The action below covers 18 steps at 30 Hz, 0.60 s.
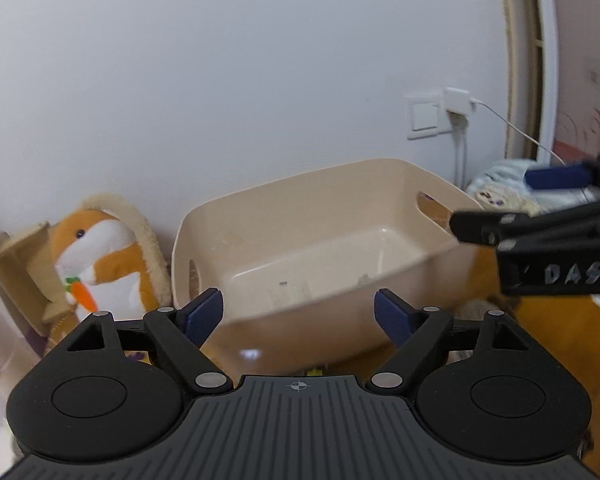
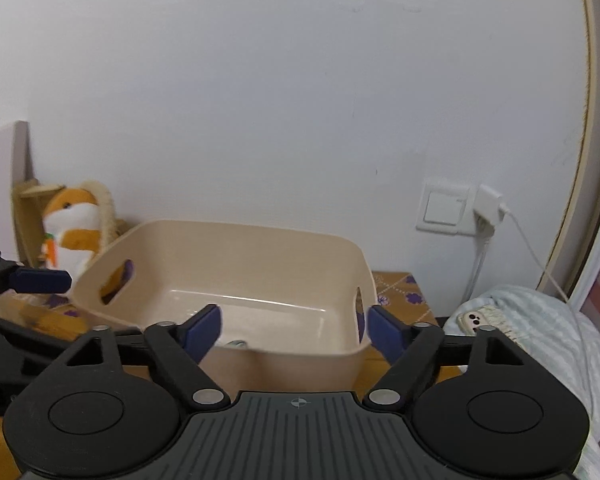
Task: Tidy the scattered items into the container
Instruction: 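Move both grippers back toward the hair clips on the table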
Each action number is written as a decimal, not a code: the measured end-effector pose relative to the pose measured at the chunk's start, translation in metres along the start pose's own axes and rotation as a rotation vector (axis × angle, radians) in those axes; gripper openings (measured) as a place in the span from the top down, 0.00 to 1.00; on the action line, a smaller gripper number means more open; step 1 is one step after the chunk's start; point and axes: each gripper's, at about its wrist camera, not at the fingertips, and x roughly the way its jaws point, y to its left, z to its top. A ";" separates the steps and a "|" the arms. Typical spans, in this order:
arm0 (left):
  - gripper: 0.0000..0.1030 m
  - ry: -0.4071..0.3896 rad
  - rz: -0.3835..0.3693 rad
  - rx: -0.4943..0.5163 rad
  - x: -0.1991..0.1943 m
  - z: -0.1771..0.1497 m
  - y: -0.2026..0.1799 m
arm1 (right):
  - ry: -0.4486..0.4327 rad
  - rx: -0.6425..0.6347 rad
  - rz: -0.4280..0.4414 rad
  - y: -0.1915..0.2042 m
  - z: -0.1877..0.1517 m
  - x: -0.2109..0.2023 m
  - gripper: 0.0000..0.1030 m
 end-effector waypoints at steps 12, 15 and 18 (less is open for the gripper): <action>0.17 -0.034 0.006 0.100 -0.077 -0.074 -0.016 | -0.040 -0.007 0.000 0.001 -0.061 -0.090 0.01; 0.17 -0.024 -0.007 0.083 -0.088 -0.086 -0.019 | -0.009 -0.021 -0.027 -0.001 -0.078 -0.095 0.01; 0.17 -0.005 -0.008 0.049 -0.092 -0.097 -0.021 | 0.036 0.007 -0.004 -0.007 -0.094 -0.096 0.01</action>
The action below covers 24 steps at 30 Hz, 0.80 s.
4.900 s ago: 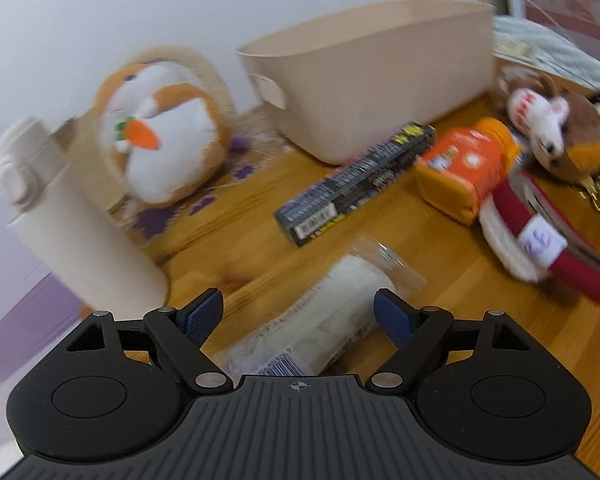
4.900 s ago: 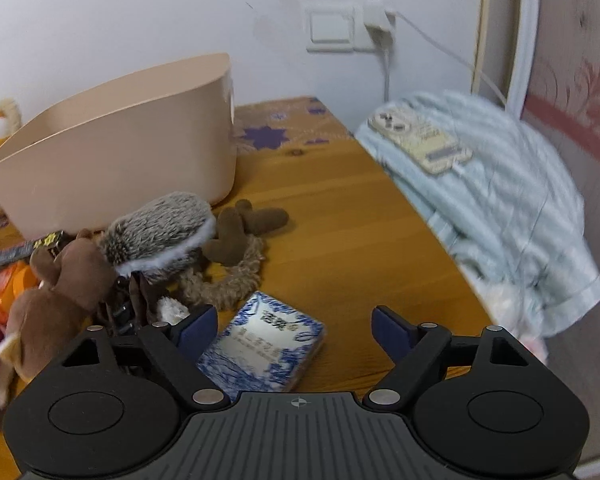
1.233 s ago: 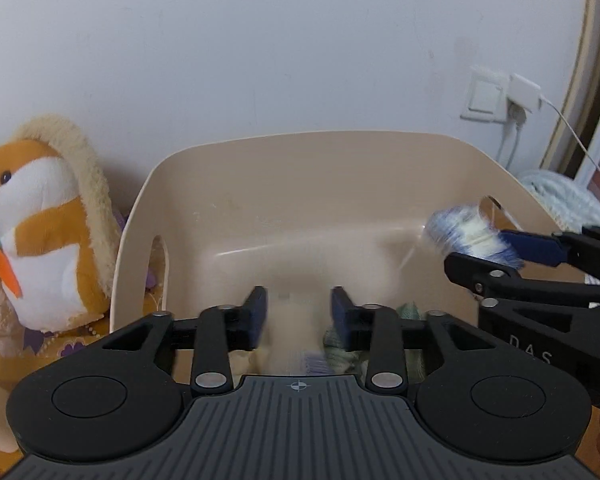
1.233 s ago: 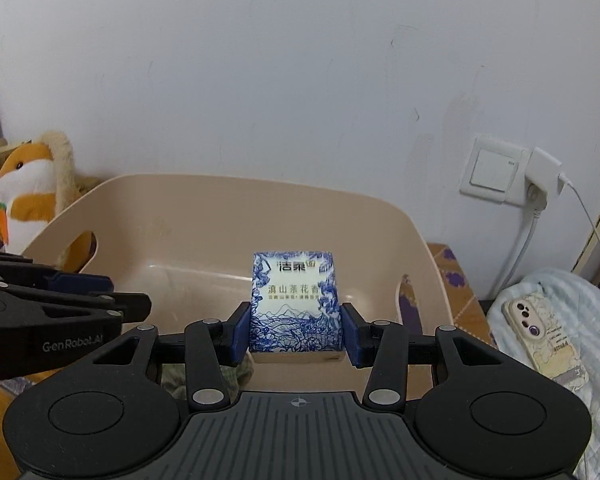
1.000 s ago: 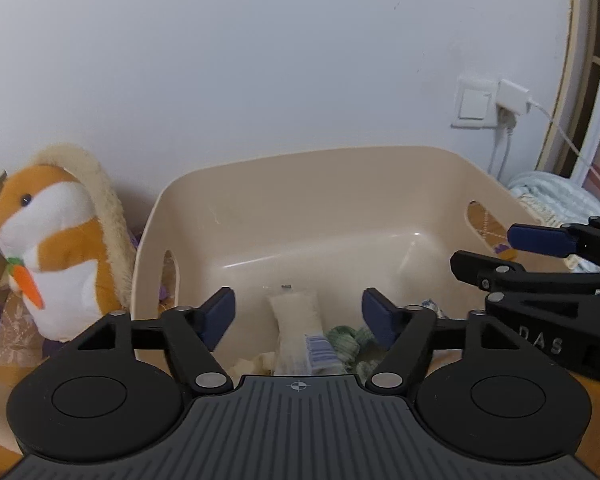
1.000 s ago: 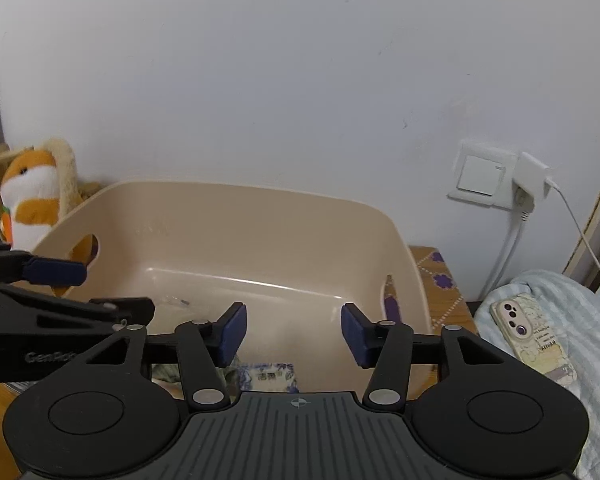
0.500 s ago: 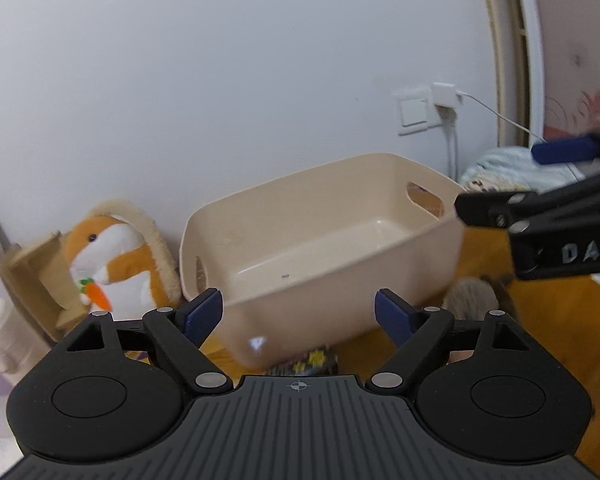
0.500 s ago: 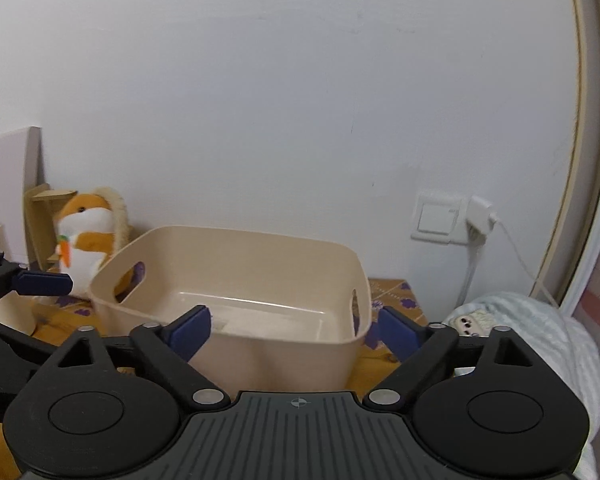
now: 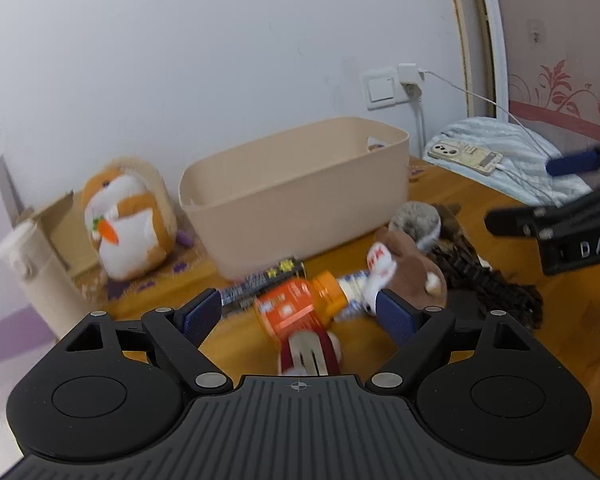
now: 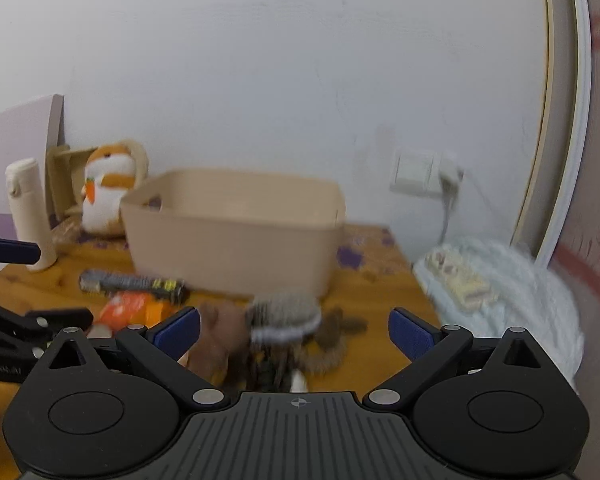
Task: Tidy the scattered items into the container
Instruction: 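Move both grippers back toward the hair clips on the table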
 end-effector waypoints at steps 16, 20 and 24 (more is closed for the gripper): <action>0.17 0.125 -0.040 -0.223 0.031 -0.036 -0.003 | 0.184 -0.114 -0.002 0.018 -0.053 0.013 0.01; 0.17 0.153 -0.039 -0.239 0.045 -0.042 -0.005 | 0.208 -0.173 -0.038 0.023 -0.060 0.025 0.03; 0.17 0.172 -0.037 -0.266 0.059 -0.046 -0.005 | 0.224 -0.197 -0.067 0.022 -0.063 0.037 0.05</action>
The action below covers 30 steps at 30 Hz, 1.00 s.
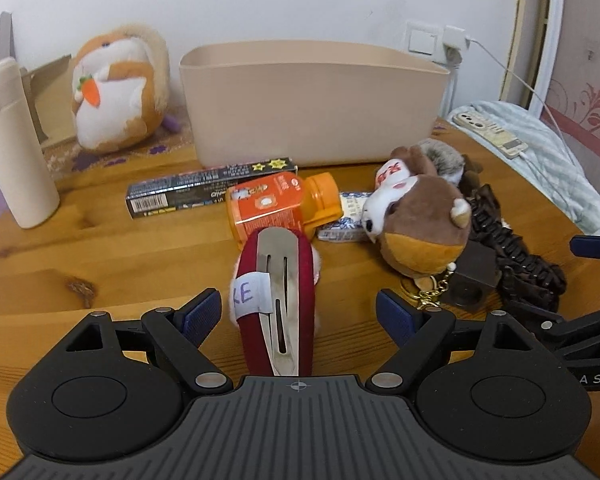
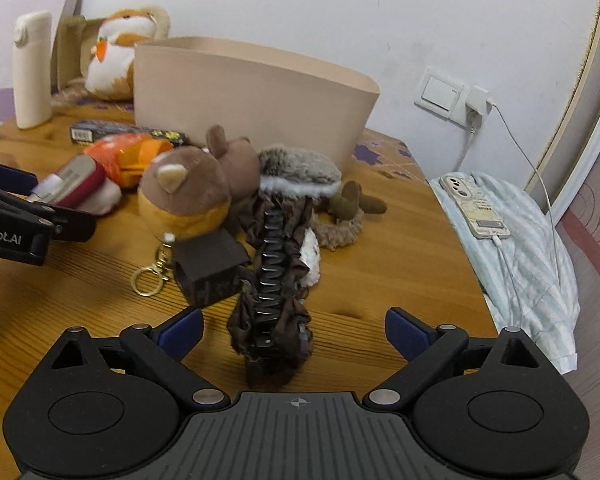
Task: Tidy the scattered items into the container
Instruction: 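Move both grippers back toward the hair clips on the table, then grasp the red hair clip with the left gripper while the right grasps the brown claw clip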
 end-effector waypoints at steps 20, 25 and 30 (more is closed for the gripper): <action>0.19 0.013 0.027 -0.042 0.035 0.007 0.005 | -0.011 0.074 0.002 -0.012 0.015 0.040 0.20; 0.51 -0.005 0.056 -0.017 0.031 0.006 0.003 | -0.015 0.106 0.042 -0.012 0.016 0.039 0.44; 0.56 -0.002 0.028 -0.033 0.026 0.004 0.004 | -0.004 0.135 0.078 -0.013 0.014 0.035 0.69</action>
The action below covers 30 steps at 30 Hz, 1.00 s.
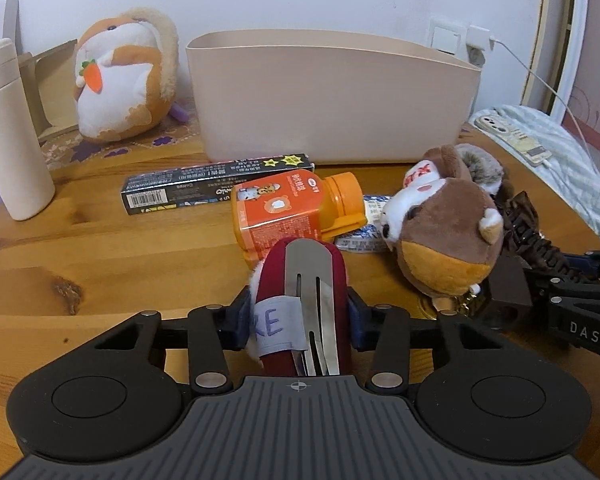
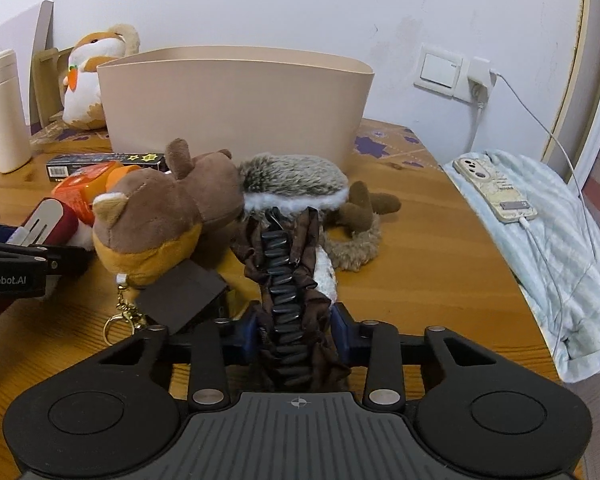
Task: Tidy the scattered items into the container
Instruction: 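Grasp the red hair clip with the left gripper while the right grasps the brown claw clip, then carry both clips over the basket and open both grippers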
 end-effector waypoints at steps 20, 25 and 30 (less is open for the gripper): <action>0.57 -0.119 -0.031 0.028 -0.065 0.014 -0.005 | -0.127 0.041 0.019 -0.011 0.021 -0.070 0.71; 0.57 -0.162 -0.033 0.051 -0.081 0.027 -0.007 | -0.186 0.021 0.009 -0.012 0.038 -0.090 0.71; 0.57 -0.193 -0.033 0.053 -0.091 0.047 -0.005 | -0.241 0.014 0.000 -0.015 0.058 -0.103 0.71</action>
